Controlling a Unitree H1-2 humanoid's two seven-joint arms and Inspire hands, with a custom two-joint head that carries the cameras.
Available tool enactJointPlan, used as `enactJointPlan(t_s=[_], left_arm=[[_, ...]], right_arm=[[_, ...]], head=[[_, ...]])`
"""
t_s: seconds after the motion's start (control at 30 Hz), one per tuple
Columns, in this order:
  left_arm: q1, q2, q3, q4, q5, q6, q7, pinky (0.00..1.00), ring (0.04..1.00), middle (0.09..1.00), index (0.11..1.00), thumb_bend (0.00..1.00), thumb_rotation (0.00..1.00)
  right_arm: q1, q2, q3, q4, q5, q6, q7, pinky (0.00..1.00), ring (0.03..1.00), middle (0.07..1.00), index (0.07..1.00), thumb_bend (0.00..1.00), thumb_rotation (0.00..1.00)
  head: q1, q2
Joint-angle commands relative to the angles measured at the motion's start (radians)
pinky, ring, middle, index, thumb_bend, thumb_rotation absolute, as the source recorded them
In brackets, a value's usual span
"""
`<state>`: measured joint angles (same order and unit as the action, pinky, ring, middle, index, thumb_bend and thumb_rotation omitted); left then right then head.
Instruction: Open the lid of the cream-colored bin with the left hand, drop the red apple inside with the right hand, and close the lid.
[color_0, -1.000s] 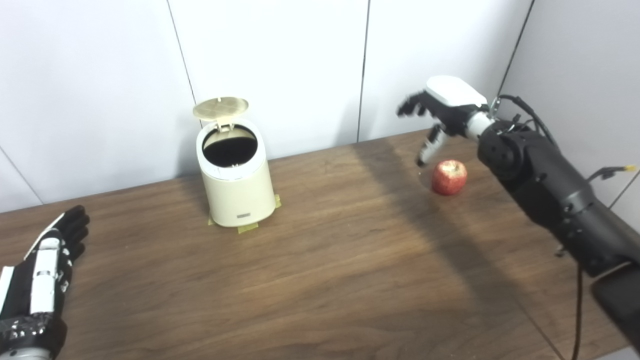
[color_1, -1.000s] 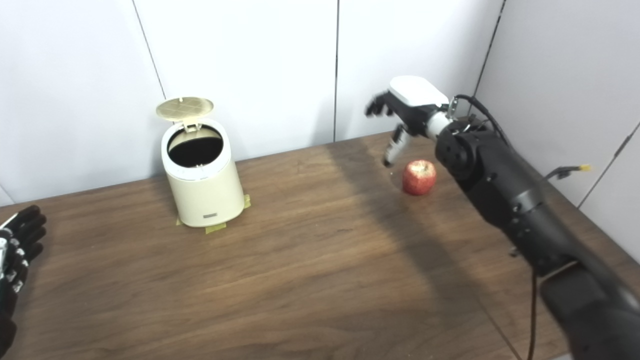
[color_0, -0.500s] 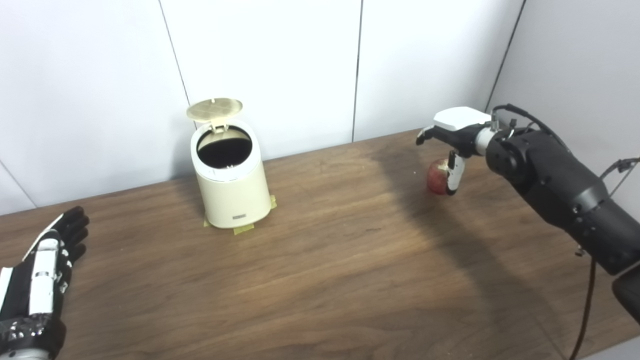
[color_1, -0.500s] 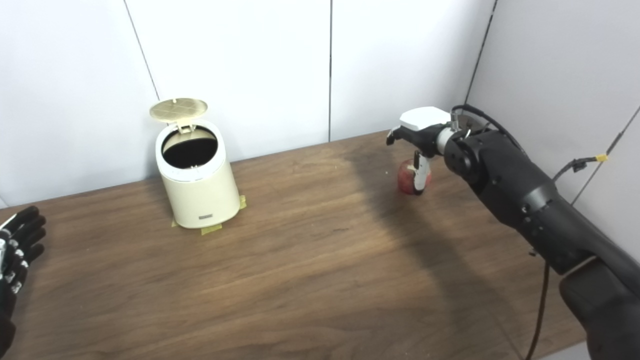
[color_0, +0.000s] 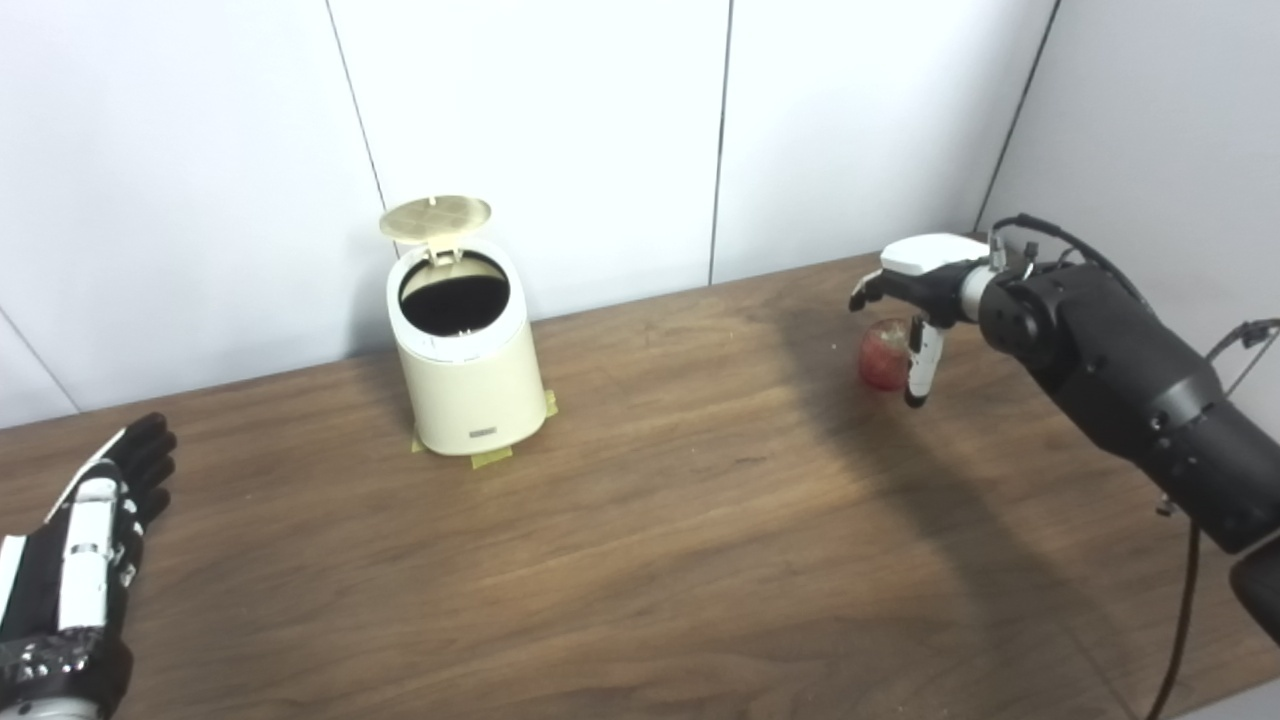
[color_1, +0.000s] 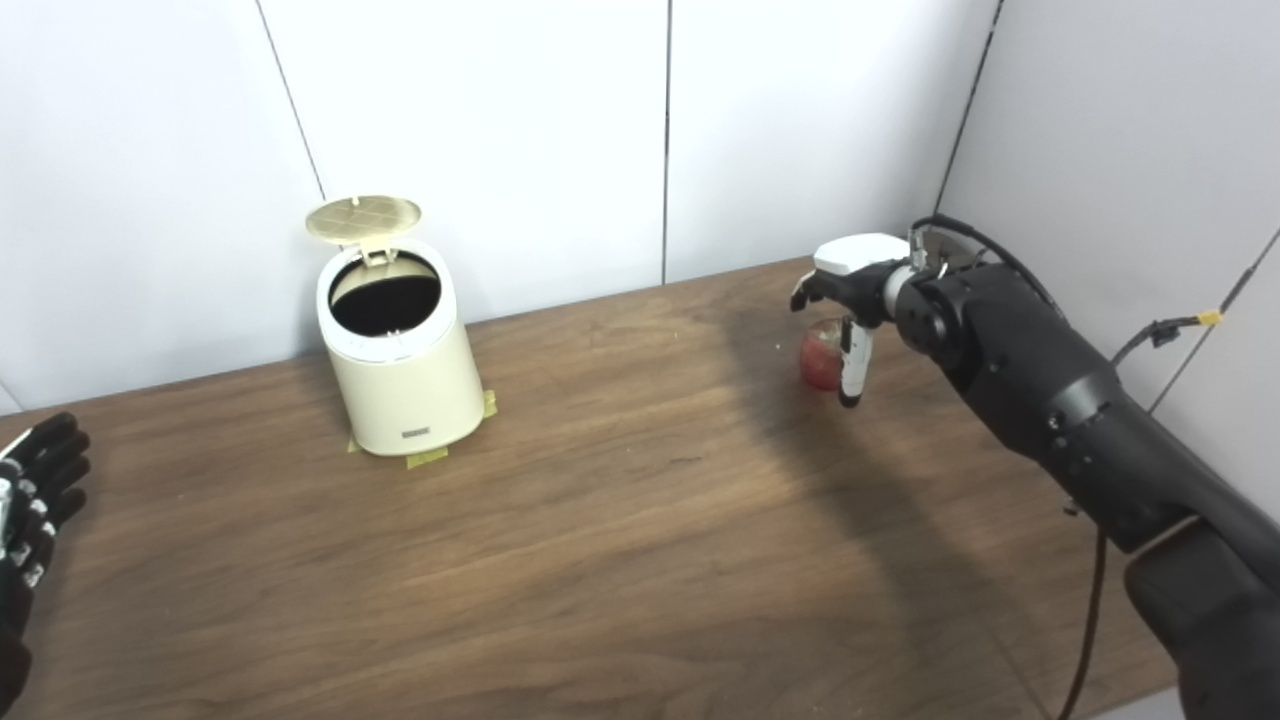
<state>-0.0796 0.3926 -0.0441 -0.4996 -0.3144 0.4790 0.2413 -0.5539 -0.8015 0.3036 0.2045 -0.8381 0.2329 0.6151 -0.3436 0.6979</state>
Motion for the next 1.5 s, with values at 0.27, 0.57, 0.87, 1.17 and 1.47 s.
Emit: enactJointPlan(t_s=[0.27,0.57,0.87,1.17,1.47], left_arm=[[-0.019,0.026,0.009,-0.034,-0.019,-0.009,0.021,0.92,0.912,0.889,0.863,0.12,1.0],[-0.026,0.032,-0.001,-0.035,-0.025,-0.009,0.029,0.95,0.929,0.9,0.878,0.11,1.0],[-0.03,0.04,-0.006,-0.034,-0.037,-0.009,0.034,0.94,0.921,0.893,0.875,0.11,1.0],[-0.039,0.039,-0.013,-0.018,-0.026,-0.009,0.026,0.94,0.918,0.89,0.871,0.12,1.0],[-0.042,0.022,-0.016,-0.019,-0.019,-0.009,0.017,0.94,0.908,0.898,0.88,0.1,1.0]], right_arm=[[0.018,0.017,-0.025,0.089,-0.018,-0.076,-0.267,0.68,0.762,0.755,0.737,0.92,0.02],[0.053,0.056,-0.077,0.186,0.041,-0.221,-0.512,0.46,0.429,0.505,0.516,0.53,0.0],[0.065,0.068,-0.106,0.178,0.073,-0.24,-0.572,0.47,0.416,0.515,0.492,0.52,0.0],[0.054,0.064,-0.141,0.118,0.072,-0.258,-0.635,0.46,0.406,0.514,0.491,0.52,0.0],[0.04,0.114,-0.177,-0.131,0.091,-0.216,-0.585,0.33,0.394,0.509,0.497,0.5,0.0]], head=[[-0.003,0.002],[0.0,0.006],[0.0,0.009],[-0.001,0.002],[0.071,-0.006]])
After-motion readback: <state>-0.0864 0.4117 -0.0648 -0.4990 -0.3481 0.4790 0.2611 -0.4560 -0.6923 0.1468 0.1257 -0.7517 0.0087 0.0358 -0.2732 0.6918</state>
